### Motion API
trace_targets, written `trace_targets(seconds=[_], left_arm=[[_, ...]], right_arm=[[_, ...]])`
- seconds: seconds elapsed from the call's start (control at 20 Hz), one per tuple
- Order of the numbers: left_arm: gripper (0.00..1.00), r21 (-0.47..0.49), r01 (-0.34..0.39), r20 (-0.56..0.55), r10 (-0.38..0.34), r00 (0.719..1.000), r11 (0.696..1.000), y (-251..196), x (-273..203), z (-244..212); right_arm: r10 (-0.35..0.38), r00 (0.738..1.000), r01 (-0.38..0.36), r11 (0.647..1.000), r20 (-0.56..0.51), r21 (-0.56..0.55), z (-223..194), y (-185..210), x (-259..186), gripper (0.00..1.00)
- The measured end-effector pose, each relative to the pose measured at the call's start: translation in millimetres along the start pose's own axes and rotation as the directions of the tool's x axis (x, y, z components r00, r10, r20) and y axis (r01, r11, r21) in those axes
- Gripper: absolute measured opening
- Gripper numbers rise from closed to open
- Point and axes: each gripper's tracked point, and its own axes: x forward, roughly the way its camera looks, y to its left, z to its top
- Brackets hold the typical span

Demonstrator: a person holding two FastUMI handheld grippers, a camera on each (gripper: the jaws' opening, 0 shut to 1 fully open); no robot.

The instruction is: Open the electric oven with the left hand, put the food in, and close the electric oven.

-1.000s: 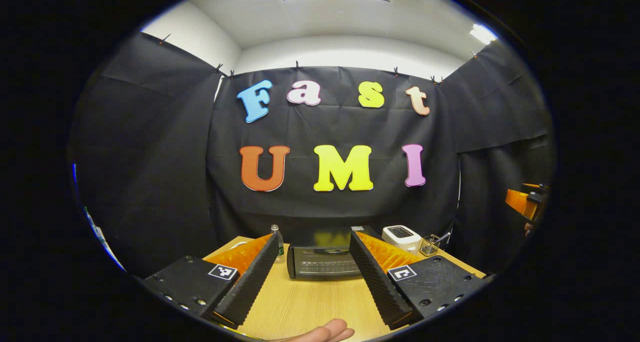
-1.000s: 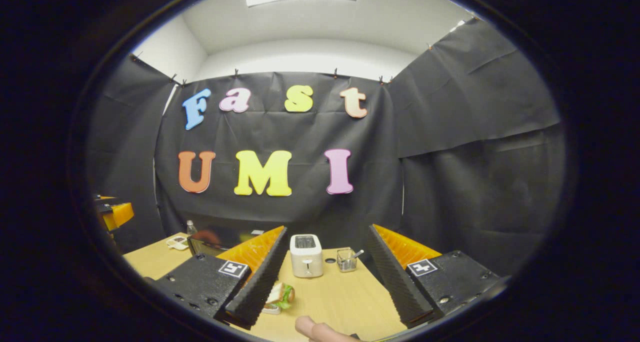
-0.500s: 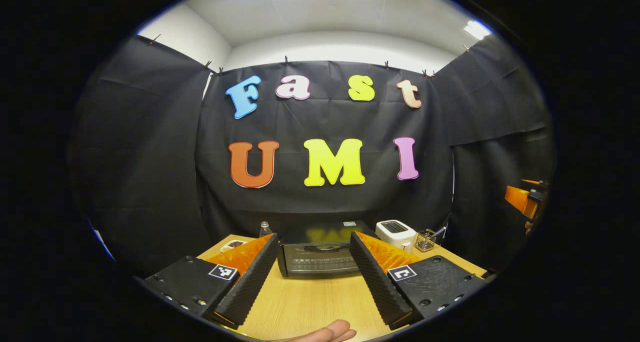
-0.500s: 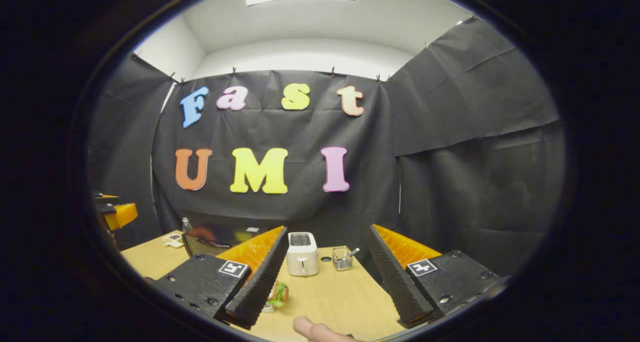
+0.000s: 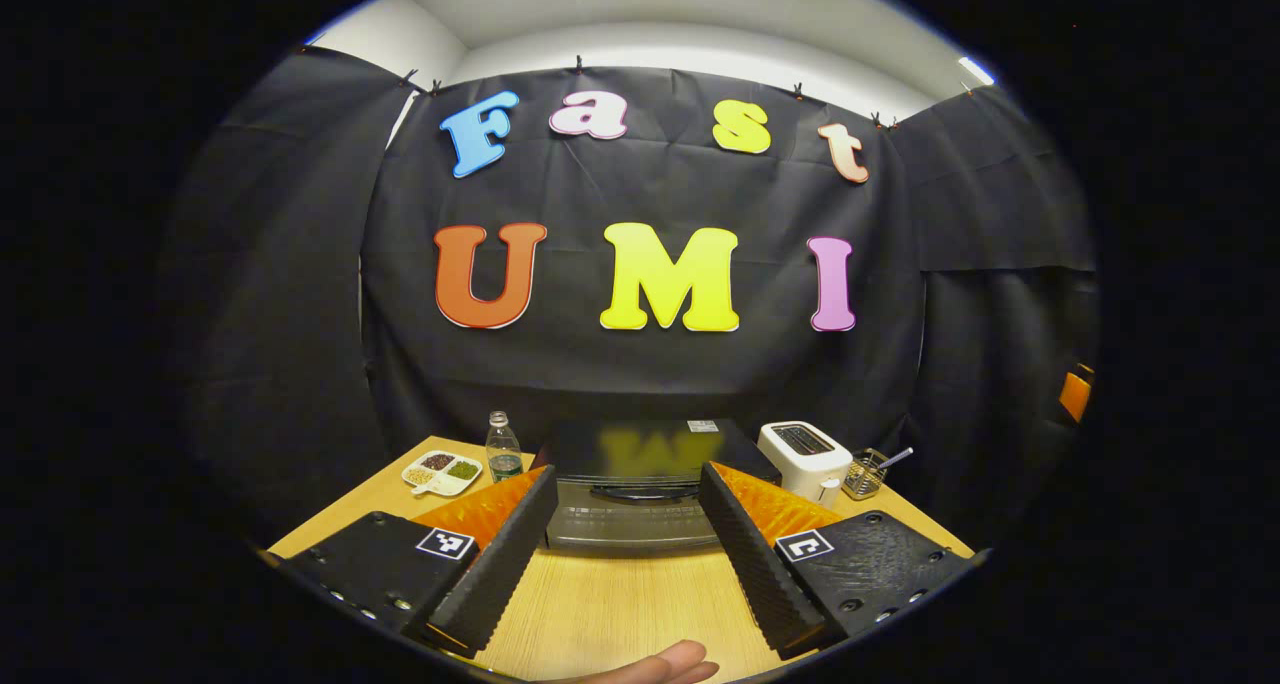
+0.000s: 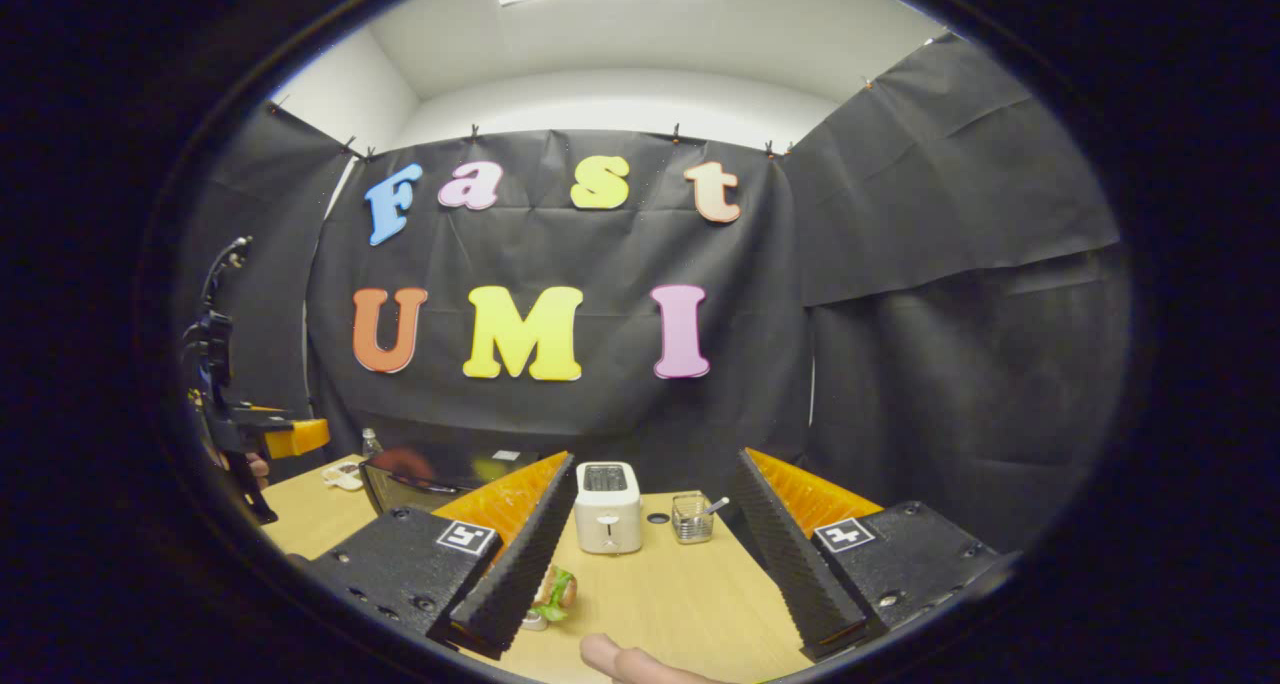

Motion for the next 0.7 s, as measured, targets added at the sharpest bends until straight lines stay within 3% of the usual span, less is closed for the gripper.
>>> trace_targets(seconds=[0.05,0.1,0.15,0.2,0.25,0.3,0.35,0.4,0.45,0.5,0.55,0.6,0.65,0.7], left_arm=[[0.94,0.0,0.002,-0.021,-0.003,1.0,1.0,-1,13,-5],[0.94,-0.001,0.002,-0.043,-0.002,0.999,1.0,-1,29,-10],[0.94,0.001,0.003,-0.075,-0.003,0.997,1.0,-2,43,-17],[0.94,0.001,0.002,-0.109,-0.002,0.994,1.0,-3,56,-26],[0.94,0.002,0.0,-0.137,0.0,0.991,1.0,-5,68,-32],[0.94,0.003,0.002,-0.158,-0.002,0.987,1.0,-7,81,-38],[0.94,0.01,0.011,-0.168,-0.009,0.986,1.0,-11,94,-42],[0.94,0.014,0.018,-0.182,-0.015,0.983,1.0,-14,108,-48],[0.94,0.016,0.023,-0.209,-0.02,0.978,1.0,-18,119,-56],[0.94,0.019,0.029,-0.237,-0.024,0.971,0.999,-20,129,-65],[0.94,0.021,0.03,-0.258,-0.024,0.966,0.999,-22,137,-72],[0.94,0.022,0.025,-0.271,-0.018,0.962,0.999,-23,145,-77],[0.94,0.017,0.025,-0.285,-0.019,0.958,1.0,-25,151,-80],[0.94,0.011,0.028,-0.3,-0.024,0.954,1.0,-28,157,-83]], right_arm=[[0.006,1.0,-0.006,1.0,-0.004,-0.001,-1,-1,5,1.0],[0.007,1.0,-0.007,1.0,-0.006,-0.004,0,-1,10,0.91],[0.005,1.0,-0.005,1.0,-0.007,-0.011,0,-2,15,0.9],[0.005,1.0,-0.005,1.0,-0.007,-0.023,1,-3,20,1.0],[0.008,1.0,-0.008,0.999,-0.005,-0.033,2,-3,25,0.9],[0.01,1.0,-0.01,0.999,-0.002,-0.038,3,-3,30,1.0],[0.013,1.0,-0.013,0.999,-0.001,-0.041,4,-4,35,0.91],[0.015,1.0,-0.015,0.999,-0.004,-0.039,4,-5,38,0.9],[0.017,1.0,-0.017,0.999,-0.003,-0.037,4,-8,42,1.0],[0.015,1.0,-0.015,0.999,-0.002,-0.034,4,-11,46,0.91],[0.008,1.0,-0.008,0.999,-0.007,-0.032,2,-16,51,0.91],[0.005,1.0,-0.005,1.0,-0.016,-0.028,-1,-20,55,1.0],[0.002,1.0,-0.003,1.0,-0.024,-0.02,-4,-23,59,0.9],[-0.001,1.0,0.0,1.0,-0.03,-0.014,-5,-26,64,0.91]])
